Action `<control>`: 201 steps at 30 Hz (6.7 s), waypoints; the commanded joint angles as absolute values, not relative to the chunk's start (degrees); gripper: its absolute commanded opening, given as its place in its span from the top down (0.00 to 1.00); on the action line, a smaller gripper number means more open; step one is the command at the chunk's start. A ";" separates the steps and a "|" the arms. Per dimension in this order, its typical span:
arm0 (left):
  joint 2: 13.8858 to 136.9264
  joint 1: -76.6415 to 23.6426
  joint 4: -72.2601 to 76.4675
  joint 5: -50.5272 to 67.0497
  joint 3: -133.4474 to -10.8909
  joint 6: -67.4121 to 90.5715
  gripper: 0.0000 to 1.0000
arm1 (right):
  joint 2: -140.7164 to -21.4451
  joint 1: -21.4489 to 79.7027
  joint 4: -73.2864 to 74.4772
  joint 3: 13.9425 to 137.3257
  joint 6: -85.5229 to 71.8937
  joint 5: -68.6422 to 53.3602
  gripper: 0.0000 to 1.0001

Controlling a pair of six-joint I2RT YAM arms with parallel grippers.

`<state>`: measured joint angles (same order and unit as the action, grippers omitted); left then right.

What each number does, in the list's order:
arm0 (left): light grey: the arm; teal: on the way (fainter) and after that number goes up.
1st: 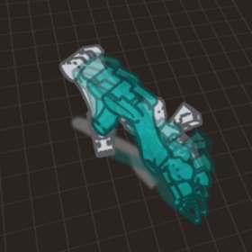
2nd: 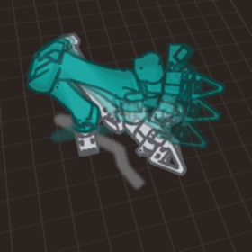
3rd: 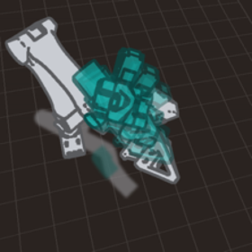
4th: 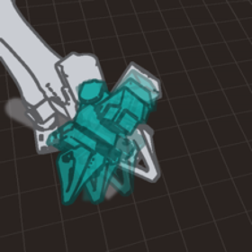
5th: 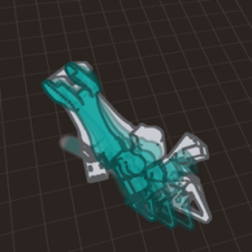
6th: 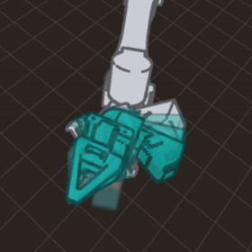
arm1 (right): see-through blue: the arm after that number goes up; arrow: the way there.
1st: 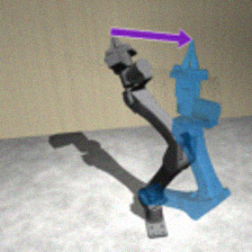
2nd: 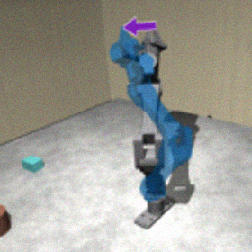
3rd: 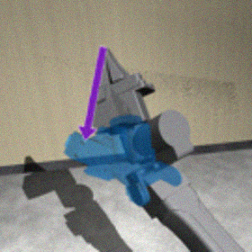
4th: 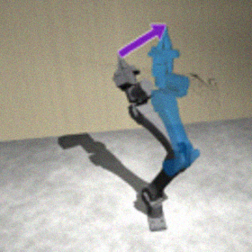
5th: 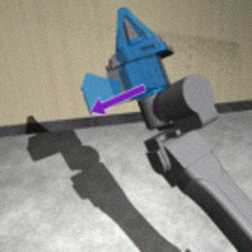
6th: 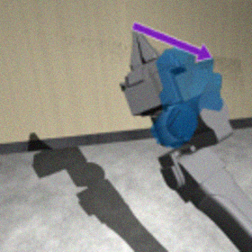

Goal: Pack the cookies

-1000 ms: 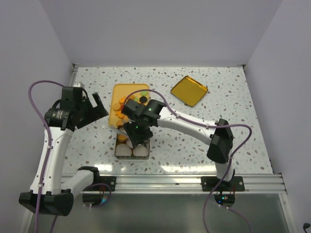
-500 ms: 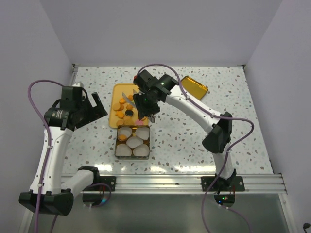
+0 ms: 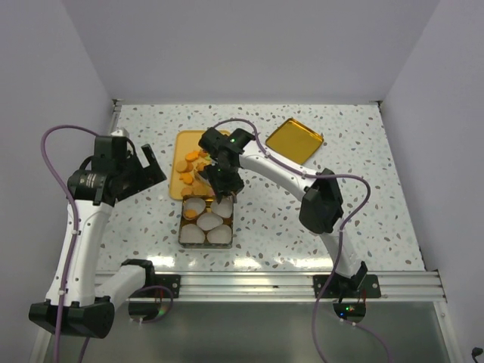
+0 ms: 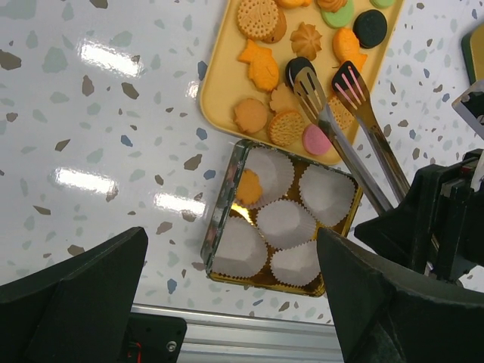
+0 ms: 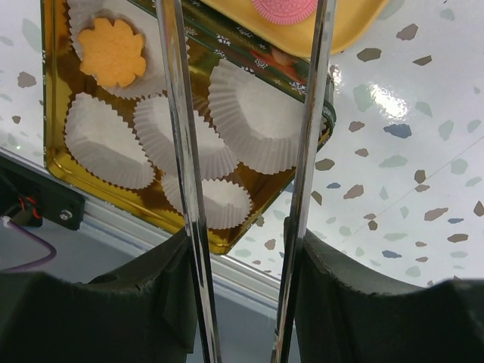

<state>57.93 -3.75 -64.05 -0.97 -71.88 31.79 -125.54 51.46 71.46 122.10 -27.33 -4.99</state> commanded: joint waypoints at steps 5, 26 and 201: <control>56.86 -3.34 -64.69 -2.20 -73.48 29.88 0.00 | -126.47 51.33 69.96 121.90 -27.07 -7.91 0.52; 58.18 -3.34 -64.51 -2.81 -73.74 29.44 0.00 | -129.90 50.89 68.99 123.22 -27.25 -9.05 0.63; 48.69 -3.96 -51.86 0.18 -61.35 29.36 0.00 | -92.56 58.70 71.64 100.12 -23.90 -7.12 0.72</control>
